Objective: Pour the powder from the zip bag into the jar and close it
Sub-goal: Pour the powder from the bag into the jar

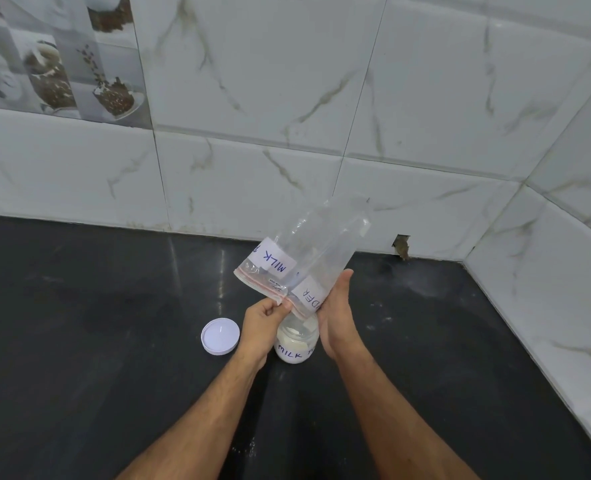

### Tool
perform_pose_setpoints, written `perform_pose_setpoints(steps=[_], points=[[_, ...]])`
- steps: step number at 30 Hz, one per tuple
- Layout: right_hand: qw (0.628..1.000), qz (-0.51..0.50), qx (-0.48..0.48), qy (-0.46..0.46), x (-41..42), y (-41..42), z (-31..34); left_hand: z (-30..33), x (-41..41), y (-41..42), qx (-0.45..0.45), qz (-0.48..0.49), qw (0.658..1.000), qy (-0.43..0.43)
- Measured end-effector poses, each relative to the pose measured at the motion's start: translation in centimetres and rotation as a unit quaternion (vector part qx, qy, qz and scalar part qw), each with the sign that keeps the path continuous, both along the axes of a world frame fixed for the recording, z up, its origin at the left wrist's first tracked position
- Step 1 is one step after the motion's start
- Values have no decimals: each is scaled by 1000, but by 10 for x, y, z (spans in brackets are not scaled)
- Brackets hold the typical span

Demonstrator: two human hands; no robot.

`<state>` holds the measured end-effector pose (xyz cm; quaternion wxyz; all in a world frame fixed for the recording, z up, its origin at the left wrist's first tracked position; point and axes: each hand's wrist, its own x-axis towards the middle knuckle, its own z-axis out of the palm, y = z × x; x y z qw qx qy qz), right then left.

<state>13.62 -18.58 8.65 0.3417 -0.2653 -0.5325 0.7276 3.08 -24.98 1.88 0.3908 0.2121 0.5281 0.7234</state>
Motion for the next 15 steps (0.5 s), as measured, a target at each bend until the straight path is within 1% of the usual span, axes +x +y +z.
perform_pose_setpoints(steps=[2, 4, 6, 9, 11, 15], points=[[999, 9, 34, -31, 0, -1, 4, 2, 0, 1, -5, -4, 1000, -2], [995, -47, 74, -49, 1, 4, 7, 3, -1, 1, -9, -4, 1000, 5], [991, -105, 56, -59, 3, 10, 6, 4, -2, -1, -21, -4, 1000, 22], [984, -145, 46, -98, 8, 18, 3, 7, -1, -1, -41, -9, 997, 66], [981, -158, 14, -108, 12, 25, 3, 11, 0, 0, -40, -20, 995, 89], [975, -172, -119, -71, 22, 45, 7, 26, 0, 1, -12, -55, 994, 95]])
